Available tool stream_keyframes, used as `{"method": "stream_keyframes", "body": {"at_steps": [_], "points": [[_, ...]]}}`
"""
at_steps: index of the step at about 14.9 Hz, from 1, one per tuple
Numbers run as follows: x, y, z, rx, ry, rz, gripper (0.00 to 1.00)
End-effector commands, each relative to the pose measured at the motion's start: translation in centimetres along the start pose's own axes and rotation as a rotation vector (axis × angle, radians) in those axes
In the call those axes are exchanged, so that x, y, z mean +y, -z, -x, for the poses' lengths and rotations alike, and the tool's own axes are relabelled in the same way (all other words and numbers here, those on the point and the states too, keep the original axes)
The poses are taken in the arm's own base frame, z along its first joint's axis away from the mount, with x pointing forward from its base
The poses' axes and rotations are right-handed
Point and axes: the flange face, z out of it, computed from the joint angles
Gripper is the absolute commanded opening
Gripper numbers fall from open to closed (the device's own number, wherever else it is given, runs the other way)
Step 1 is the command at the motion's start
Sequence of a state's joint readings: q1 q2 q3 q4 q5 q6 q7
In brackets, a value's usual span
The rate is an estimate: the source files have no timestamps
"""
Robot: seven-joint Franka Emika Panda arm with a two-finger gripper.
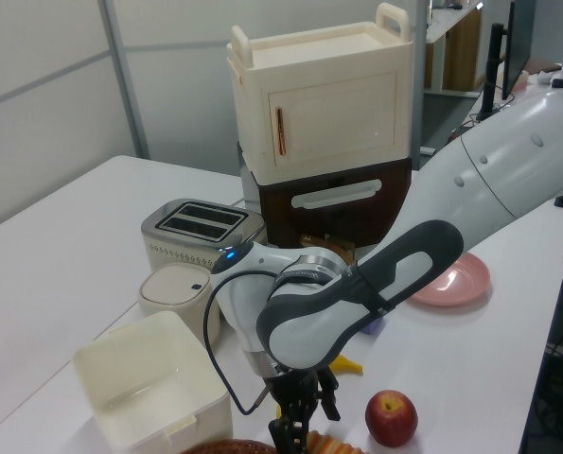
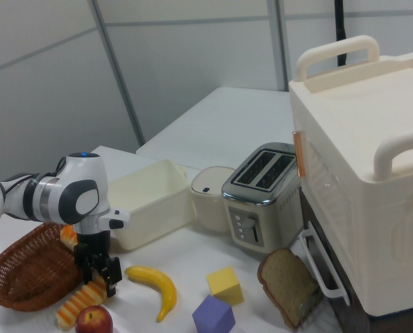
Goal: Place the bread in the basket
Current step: 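Move the gripper over the striped bread loaf and lower it, then close the gripper on the striped bread loaf and lift it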
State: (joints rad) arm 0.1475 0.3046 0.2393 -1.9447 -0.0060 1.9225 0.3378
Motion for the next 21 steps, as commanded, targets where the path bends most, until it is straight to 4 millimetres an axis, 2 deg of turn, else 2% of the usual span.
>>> {"method": "stream_keyframes", "body": {"at_steps": [1,2,3,10,14,16,19,20,21], "points": [[-1.1,-2.7,-0.7,-0.005,-0.046,0.010,0.59],[-1.3,-2.8,-0.7,-0.005,-0.046,0.011,0.15],[-1.1,-2.5,-0.8,-0.005,-0.050,0.007,0.00],[0.2,1.4,-0.5,0.005,-0.071,0.005,0.00],[0.8,4.0,1.2,-0.004,-0.068,0.009,0.00],[2.1,6.9,2.0,0.010,-0.062,-0.019,0.00],[4.1,13.2,2.7,-0.004,-0.039,-0.092,0.00],[4.4,15.5,2.7,0.017,-0.049,-0.101,0.00],[4.0,16.4,2.8,0.034,-0.050,-0.105,0.00]]}}
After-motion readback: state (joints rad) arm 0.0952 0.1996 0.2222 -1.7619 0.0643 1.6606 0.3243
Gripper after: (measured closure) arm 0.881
